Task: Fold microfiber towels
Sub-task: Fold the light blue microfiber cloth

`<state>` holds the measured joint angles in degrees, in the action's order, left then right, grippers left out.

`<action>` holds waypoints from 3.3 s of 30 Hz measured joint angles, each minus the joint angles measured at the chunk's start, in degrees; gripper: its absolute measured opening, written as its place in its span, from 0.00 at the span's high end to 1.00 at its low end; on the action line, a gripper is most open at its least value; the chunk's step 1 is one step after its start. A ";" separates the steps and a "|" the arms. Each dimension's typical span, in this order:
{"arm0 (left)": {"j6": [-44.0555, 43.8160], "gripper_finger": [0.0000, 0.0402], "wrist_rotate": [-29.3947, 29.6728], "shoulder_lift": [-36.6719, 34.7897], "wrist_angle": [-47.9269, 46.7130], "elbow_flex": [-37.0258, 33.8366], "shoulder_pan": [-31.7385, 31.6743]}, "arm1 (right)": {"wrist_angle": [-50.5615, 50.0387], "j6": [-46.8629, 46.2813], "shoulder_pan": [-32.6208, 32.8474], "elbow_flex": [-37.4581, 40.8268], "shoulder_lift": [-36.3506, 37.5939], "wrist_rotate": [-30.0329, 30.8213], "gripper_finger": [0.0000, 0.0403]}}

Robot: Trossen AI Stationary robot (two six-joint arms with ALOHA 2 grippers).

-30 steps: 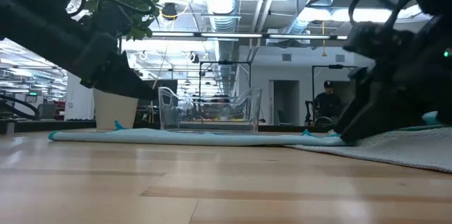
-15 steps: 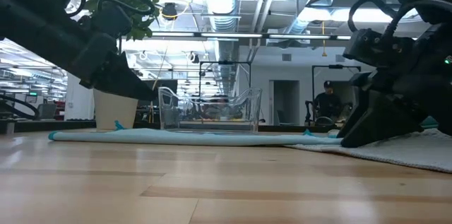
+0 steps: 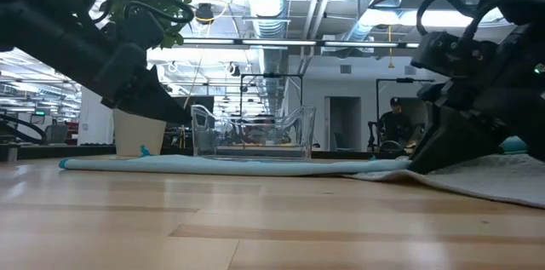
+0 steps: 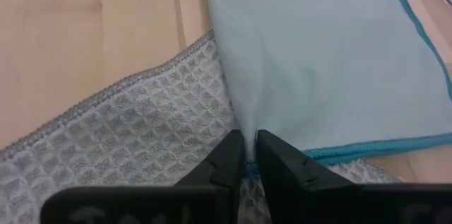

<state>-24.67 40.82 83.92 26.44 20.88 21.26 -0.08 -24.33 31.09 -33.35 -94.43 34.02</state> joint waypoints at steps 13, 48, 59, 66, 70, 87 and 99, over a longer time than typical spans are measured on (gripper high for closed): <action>0.92 0.69 -0.33 0.00 0.00 0.00 0.00 | -12.17 6.16 -0.47 -8.64 0.00 0.44 0.86; 1.46 0.69 0.42 -0.02 0.02 0.00 0.00 | 16.01 34.16 -16.94 -13.06 -0.50 -17.44 0.92; 0.16 0.69 0.17 -0.02 0.24 0.02 0.00 | 18.45 38.15 -17.18 -19.54 -10.84 -20.81 0.92; -0.02 0.69 0.11 -0.02 0.33 0.02 0.00 | 15.41 41.91 -16.52 -27.30 -17.34 -23.15 0.93; -0.02 0.69 0.15 -0.02 0.17 0.02 0.00 | 15.34 40.13 -17.68 -27.98 -18.08 -24.09 0.92; -2.93 0.69 -0.64 -0.02 -0.20 0.02 0.04 | 13.88 32.97 -18.47 -27.92 -14.60 -7.40 0.92; -6.71 0.69 -2.08 -0.02 -1.75 0.02 0.04 | 17.88 31.64 -17.95 -27.79 -17.64 -10.23 0.92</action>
<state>-31.38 38.74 83.90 24.69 20.91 21.30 17.81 7.31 13.15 -61.15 -112.07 23.79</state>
